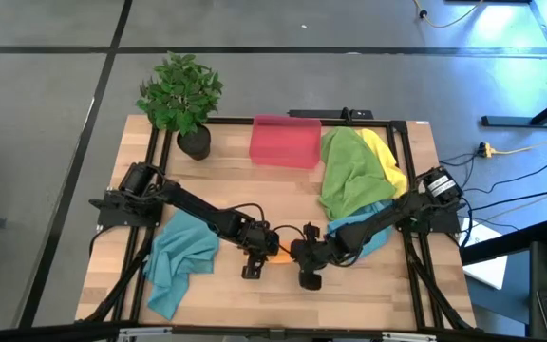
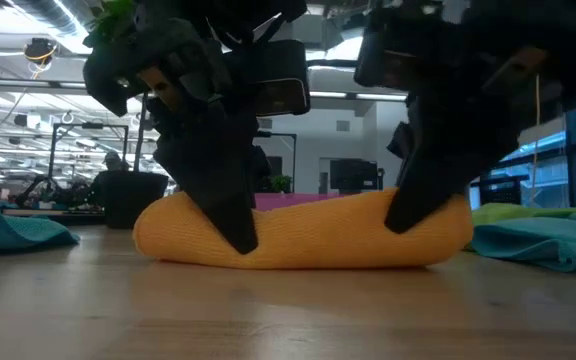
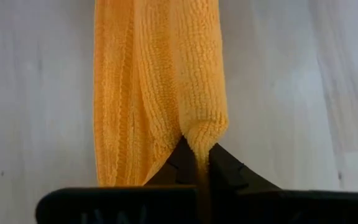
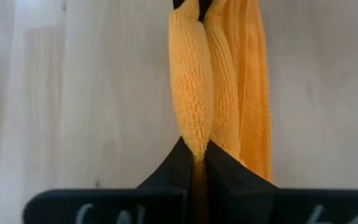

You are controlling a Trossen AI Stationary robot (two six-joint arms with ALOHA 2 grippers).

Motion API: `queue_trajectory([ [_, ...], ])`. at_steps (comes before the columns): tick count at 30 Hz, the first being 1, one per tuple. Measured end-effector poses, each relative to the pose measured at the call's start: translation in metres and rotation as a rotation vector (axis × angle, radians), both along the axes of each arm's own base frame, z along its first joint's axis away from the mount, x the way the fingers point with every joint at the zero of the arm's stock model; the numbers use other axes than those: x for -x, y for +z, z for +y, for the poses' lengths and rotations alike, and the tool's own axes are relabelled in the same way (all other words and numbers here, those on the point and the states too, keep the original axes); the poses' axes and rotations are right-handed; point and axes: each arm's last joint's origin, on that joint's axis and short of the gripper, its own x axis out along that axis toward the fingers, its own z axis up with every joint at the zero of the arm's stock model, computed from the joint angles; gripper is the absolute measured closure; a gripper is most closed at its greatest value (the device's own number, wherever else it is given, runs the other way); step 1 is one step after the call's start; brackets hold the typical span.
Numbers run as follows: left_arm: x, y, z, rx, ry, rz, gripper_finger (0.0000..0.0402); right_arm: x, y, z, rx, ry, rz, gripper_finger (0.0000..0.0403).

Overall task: Roll microfiber towels into tight, uniform cylinder then place into a basket
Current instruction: Roll the orange towel

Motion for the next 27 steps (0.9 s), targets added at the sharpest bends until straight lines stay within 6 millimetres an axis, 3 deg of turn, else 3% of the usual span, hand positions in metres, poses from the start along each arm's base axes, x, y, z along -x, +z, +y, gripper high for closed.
queue_trajectory([
  [12, -0.002, -0.001, 0.013, 0.068, 0.007, 0.047, 0.0401, -0.010, -0.002, -0.028, -0.136, -0.052, 0.085, 0.0387],
  [27, 0.006, -0.011, 0.006, 0.029, 0.079, -0.002, 0.0401, 0.006, -0.029, -0.030, -0.197, -0.063, -0.024, 0.0387],
])
